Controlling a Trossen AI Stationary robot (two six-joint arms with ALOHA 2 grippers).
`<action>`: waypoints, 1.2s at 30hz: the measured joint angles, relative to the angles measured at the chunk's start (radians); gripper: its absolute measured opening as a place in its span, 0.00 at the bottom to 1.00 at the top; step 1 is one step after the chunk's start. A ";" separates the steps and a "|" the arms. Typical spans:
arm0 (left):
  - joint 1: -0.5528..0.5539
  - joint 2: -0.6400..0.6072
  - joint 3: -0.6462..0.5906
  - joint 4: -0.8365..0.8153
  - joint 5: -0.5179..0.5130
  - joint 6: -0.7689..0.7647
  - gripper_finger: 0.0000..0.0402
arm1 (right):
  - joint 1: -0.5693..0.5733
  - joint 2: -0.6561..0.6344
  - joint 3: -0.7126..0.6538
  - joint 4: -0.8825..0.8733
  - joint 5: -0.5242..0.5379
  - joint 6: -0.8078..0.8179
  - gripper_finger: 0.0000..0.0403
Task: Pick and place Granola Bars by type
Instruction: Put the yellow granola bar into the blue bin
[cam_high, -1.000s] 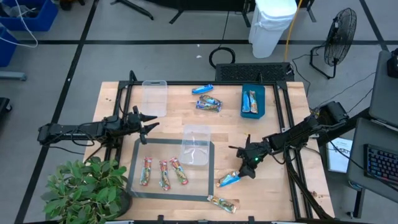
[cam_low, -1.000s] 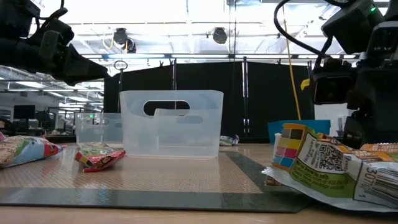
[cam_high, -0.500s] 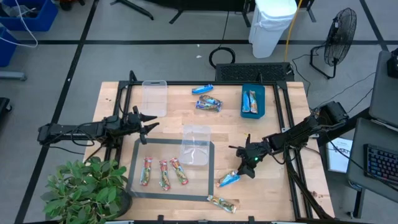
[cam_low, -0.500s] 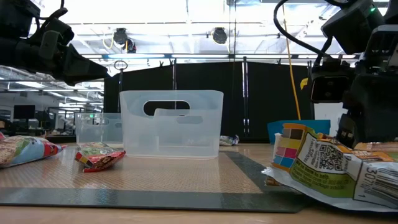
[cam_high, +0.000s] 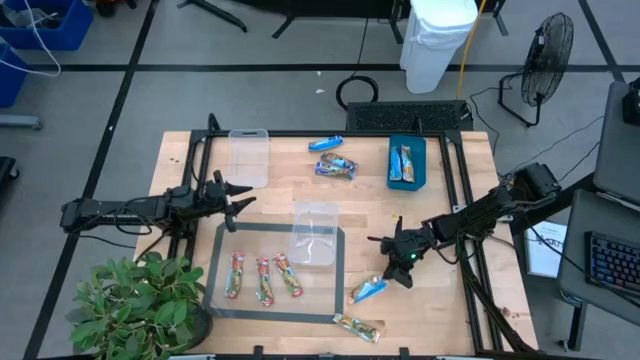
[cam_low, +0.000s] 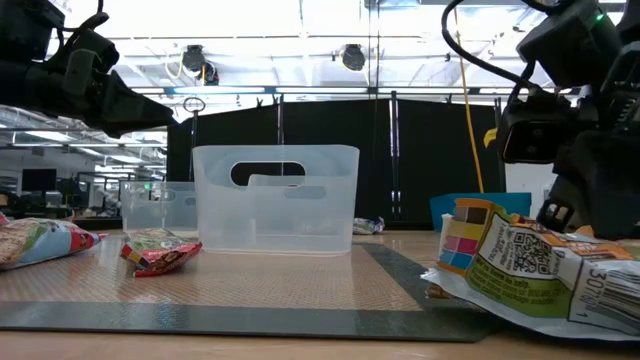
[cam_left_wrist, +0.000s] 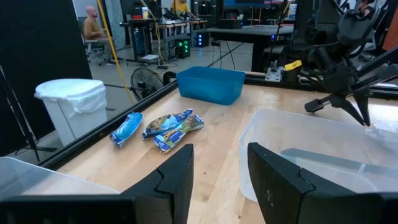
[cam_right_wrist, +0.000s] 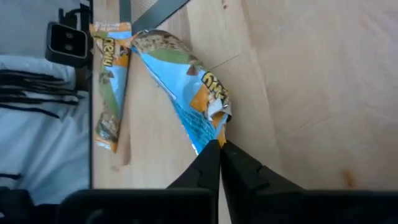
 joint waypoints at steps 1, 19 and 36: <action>0.000 0.000 0.000 0.000 0.000 0.000 0.39 | 0.000 0.000 0.000 -0.003 0.001 -0.019 0.00; 0.000 0.000 0.000 0.000 0.000 0.000 0.39 | -0.044 -0.229 -0.004 0.007 0.071 -0.376 0.00; 0.000 0.000 0.000 0.000 0.000 0.000 0.39 | -0.063 -0.557 -0.002 -0.172 0.388 -0.755 0.00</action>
